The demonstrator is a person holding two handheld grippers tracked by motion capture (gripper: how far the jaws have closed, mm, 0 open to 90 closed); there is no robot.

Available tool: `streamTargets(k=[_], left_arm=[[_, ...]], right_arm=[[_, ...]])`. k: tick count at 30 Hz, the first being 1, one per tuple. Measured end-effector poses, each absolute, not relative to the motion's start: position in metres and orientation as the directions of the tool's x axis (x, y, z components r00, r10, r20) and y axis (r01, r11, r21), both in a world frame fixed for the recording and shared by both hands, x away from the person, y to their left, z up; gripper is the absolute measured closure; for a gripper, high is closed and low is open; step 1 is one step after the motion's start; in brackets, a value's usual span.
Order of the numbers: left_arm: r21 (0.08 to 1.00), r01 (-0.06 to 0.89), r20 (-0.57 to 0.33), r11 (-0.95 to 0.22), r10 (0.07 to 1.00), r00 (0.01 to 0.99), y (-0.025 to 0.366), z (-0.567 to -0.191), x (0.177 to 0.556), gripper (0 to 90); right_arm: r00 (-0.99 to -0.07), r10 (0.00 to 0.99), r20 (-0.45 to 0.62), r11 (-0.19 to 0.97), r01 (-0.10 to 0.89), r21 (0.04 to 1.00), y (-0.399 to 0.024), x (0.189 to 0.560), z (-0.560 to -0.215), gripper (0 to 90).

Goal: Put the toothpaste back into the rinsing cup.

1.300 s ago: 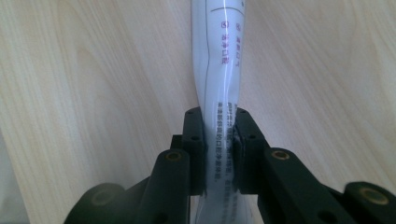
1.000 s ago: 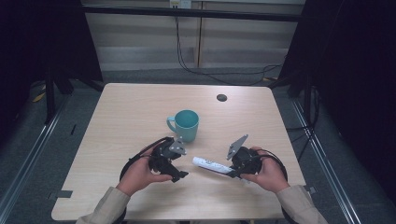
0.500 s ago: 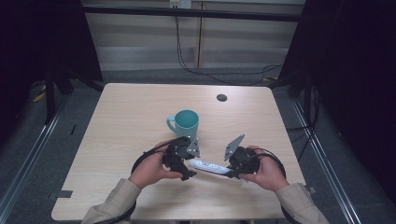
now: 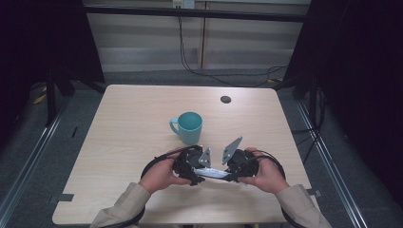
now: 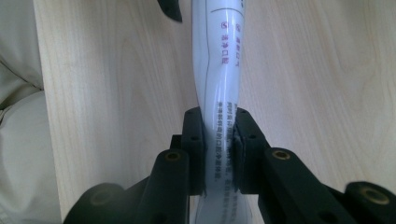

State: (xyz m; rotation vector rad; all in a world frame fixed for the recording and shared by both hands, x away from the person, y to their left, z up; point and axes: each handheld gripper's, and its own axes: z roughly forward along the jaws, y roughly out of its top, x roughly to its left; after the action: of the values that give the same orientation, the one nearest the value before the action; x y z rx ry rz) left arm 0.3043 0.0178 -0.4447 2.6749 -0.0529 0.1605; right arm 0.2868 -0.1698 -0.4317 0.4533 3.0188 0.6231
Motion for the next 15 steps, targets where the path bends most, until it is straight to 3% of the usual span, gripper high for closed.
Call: streamTargets(k=[3, 6, 10, 12, 14, 15], left_arm=[[0.418, -0.076, 0.138, -0.905, -0.019, 0.990, 0.016, -0.447, 0.300, 52.7], [0.392, -0.077, 0.101, -0.917, -0.040, 0.994, 0.017, -0.449, 0.300, 63.5], [0.422, -0.046, 0.069, -0.905, -0.018, 0.997, 0.022, -0.449, 0.297, 66.6], [0.435, -0.024, 0.068, -0.900, 0.006, 0.998, 0.026, -0.449, 0.297, 67.7], [0.451, 0.001, 0.053, -0.893, 0.028, 0.998, 0.033, -0.450, 0.299, 68.3], [0.457, 0.005, 0.049, -0.889, 0.031, 0.998, 0.035, -0.451, 0.300, 68.6]], right_arm=[[-0.963, 0.265, 0.040, 0.881, 0.259, 0.397, -0.165, 0.287, -0.430, 77.3], [-0.970, 0.239, 0.047, 0.894, 0.238, 0.380, -0.160, 0.286, -0.430, 76.0], [-0.970, 0.236, 0.057, 0.880, 0.239, 0.410, -0.161, 0.286, -0.430, 73.0], [-0.965, 0.254, 0.066, 0.856, 0.256, 0.450, -0.164, 0.288, -0.430, 65.3], [-0.954, 0.293, 0.060, 0.828, 0.285, 0.484, -0.169, 0.290, -0.428, 49.0], [-0.951, 0.307, 0.044, 0.815, 0.287, 0.504, -0.173, 0.291, -0.427, 45.1]])
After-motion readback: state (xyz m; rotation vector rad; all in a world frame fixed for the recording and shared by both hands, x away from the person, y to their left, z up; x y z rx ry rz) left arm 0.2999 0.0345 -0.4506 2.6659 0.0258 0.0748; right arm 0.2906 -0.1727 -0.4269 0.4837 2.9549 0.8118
